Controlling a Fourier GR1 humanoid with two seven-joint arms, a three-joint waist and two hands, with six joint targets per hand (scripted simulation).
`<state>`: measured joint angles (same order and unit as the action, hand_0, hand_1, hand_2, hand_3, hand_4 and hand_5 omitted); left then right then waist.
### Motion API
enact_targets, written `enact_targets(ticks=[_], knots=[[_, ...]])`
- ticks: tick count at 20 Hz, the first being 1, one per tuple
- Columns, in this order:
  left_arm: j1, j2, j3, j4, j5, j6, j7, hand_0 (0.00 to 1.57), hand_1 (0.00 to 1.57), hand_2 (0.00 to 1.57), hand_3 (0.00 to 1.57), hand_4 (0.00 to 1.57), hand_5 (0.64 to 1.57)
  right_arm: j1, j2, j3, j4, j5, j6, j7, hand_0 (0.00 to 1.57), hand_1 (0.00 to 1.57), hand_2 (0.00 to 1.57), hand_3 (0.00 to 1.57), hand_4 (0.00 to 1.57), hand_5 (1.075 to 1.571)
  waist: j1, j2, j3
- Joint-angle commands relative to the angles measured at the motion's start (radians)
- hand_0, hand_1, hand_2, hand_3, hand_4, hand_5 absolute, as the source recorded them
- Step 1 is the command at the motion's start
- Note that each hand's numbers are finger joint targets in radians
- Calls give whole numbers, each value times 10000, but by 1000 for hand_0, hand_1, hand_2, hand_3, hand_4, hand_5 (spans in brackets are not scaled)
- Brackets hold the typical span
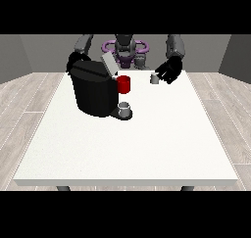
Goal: Insert the coffee pod into the coffee machine and close the lid
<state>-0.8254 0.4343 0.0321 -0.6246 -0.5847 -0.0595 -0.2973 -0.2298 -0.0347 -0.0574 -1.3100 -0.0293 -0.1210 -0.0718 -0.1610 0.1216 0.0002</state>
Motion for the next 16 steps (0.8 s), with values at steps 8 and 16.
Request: enact_targets(ticks=[8, 16], knots=[[-925, -706, 39, -525, -134, -389, 1186, 1253, 1253, 1328, 1281, 537, 1571, -395, -260, -391, 244, -440, 272, 146, 0, 0, 0, 0, 521, 1571, -196, -201, 1], [-2480, 442, 878, -37, 47, -836, 1868, 1209, 1209, 1245, 1188, 486, 1571, -326, 150, 561, -689, 325, -198, 671, 0, 0, 0, 0, 509, 1571, -1230, 145, -3]])
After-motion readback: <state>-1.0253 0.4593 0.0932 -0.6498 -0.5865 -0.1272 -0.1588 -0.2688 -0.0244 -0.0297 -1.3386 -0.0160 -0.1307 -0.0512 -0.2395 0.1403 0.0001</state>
